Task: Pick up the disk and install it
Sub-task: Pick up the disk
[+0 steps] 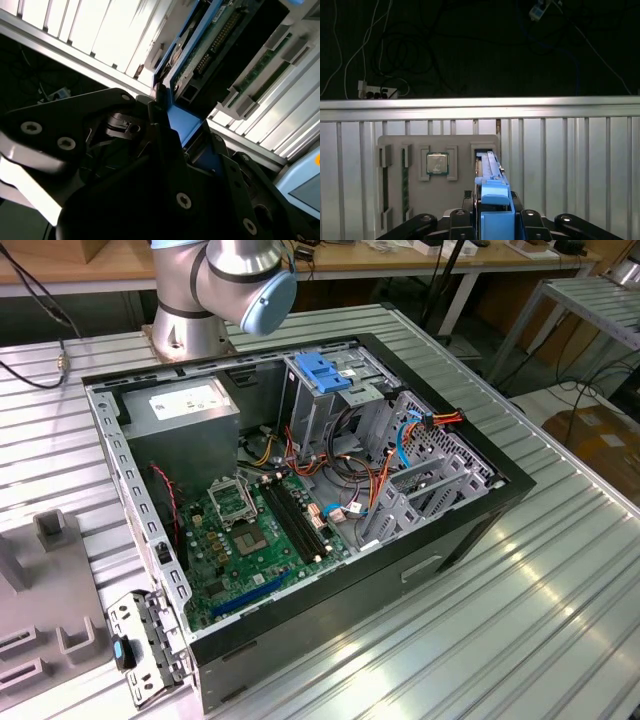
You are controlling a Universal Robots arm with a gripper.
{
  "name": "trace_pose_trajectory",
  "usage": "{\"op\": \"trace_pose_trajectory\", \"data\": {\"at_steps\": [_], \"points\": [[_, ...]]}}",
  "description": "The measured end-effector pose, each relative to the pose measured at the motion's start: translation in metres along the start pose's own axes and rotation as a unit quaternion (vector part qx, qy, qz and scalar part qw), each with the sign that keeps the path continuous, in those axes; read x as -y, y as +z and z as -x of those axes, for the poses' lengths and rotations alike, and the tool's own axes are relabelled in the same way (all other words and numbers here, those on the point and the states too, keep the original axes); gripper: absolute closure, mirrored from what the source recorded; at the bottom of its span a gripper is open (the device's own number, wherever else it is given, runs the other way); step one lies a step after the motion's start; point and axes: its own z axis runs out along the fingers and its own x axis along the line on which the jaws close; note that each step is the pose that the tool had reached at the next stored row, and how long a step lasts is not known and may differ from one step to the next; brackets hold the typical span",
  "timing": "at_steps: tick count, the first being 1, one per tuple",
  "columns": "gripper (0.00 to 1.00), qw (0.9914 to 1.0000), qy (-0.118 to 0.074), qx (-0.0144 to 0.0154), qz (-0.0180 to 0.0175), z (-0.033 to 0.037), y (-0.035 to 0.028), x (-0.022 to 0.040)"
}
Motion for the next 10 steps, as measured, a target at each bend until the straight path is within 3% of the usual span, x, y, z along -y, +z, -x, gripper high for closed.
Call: {"op": "trace_pose_trajectory", "data": {"at_steps": [4, 10], "points": [[0.63, 1.0, 0.0, 0.0002, -0.0001, 0.0001, -0.0072, 0.0], [0.63, 1.0, 0.0, 0.0005, 0.0, 0.0002, -0.0235, 0.0001]]}}
